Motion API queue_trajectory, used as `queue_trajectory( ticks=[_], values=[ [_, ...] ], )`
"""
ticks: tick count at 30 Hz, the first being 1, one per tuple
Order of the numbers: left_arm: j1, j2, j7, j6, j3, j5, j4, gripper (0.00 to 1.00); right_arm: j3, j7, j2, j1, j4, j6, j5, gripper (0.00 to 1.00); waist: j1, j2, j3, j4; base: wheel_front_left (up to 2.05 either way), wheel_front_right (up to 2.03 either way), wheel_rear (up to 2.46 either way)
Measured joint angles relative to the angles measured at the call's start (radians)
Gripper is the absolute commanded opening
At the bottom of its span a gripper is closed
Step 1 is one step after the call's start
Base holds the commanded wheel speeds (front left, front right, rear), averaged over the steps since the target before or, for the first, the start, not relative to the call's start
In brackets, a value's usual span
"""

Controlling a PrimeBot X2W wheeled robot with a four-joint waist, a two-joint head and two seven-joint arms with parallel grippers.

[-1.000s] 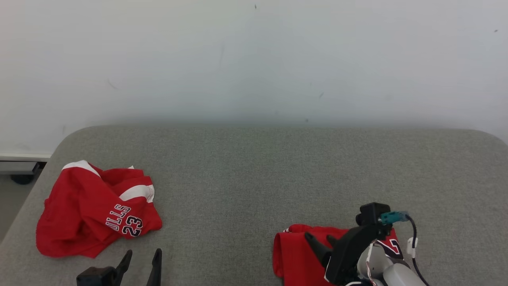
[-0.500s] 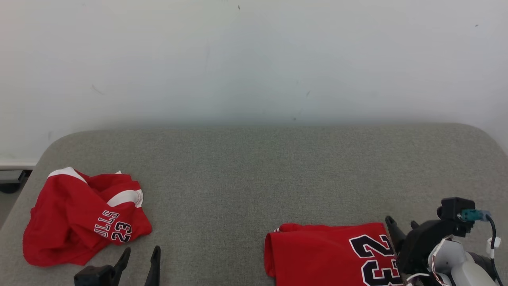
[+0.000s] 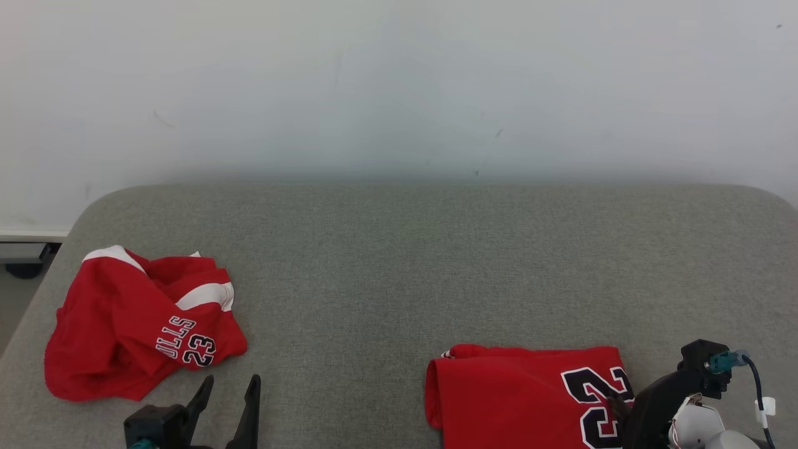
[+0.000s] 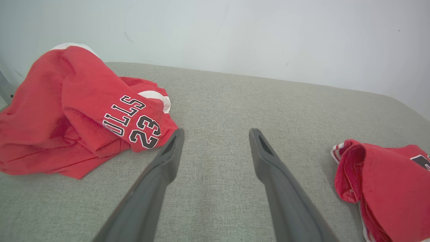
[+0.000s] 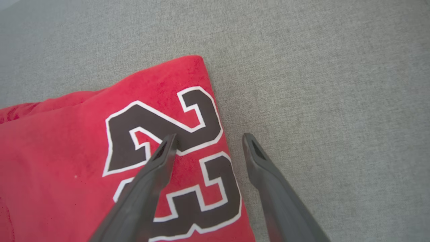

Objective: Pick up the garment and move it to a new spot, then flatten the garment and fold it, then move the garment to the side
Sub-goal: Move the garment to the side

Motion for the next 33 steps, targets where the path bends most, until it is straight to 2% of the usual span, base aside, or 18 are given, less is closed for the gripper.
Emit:
queue_trajectory(
  ticks=[7,8,9,10,11,12,18,22,27,33],
  values=[
    [-0.007,0.0,0.008,-0.008,-0.015,0.0,0.006,1.0,-0.003,0.071,0.007,-0.037,0.074,0.0,-0.028,1.0,0.0,-0.0001,0.018,0.032,0.0,0.0,0.0],
    [-0.012,0.0,0.008,-0.008,-0.016,0.0,0.006,1.0,-0.003,0.079,0.007,-0.038,0.084,0.0,-0.034,0.92,0.0,-0.0001,0.019,0.036,0.0,0.0,0.0],
    [-0.016,0.0,0.008,-0.008,-0.015,0.0,0.006,1.0,-0.002,0.089,0.006,-0.039,0.091,0.0,-0.038,0.57,0.0,-0.0001,0.02,0.04,0.0,0.0,0.0],
    [-0.016,0.0,0.008,-0.008,-0.016,0.0,0.006,1.0,-0.001,0.097,0.005,-0.041,0.095,0.0,-0.04,0.42,0.0,-0.0002,0.021,0.043,0.0,0.0,0.0],
    [-0.016,0.0,0.008,-0.008,-0.015,0.0,0.007,1.0,0.004,0.106,0.005,-0.048,0.1,0.0,-0.04,0.14,-0.0001,-0.0002,0.022,0.046,0.0,0.0,0.0],
    [-0.016,0.001,0.008,-0.008,-0.014,0.0,0.007,1.0,0.012,0.115,0.003,-0.059,0.105,0.0,-0.04,0.0,0.0,-0.0001,0.023,0.048,0.0,0.0,0.0],
    [-0.015,0.003,0.008,-0.008,-0.014,0.0,0.008,1.0,0.023,0.123,-0.018,-0.085,0.111,0.0,-0.073,0.0,0.0,-0.0001,0.024,0.054,0.0,0.0,0.0],
    [-0.015,0.006,0.008,-0.008,-0.015,0.0,0.007,1.0,0.013,0.116,-0.061,-0.136,0.111,0.0,-0.105,0.0,-0.0001,-0.0001,0.025,0.056,0.0,0.0,0.0],
    [-0.014,0.021,0.016,-0.009,-0.019,0.007,0.001,1.0,-0.067,0.083,-0.114,-0.224,0.13,0.0,-0.105,0.0,0.0,-0.0001,0.036,0.054,0.0,0.0,0.0],
    [-0.015,0.037,0.026,-0.018,-0.027,0.02,-0.019,1.0,-0.206,0.013,-0.198,-0.264,0.218,0.0,-0.141,0.0,0.0,-0.0001,0.053,0.06,0.0,0.0,0.0]
  ],
)
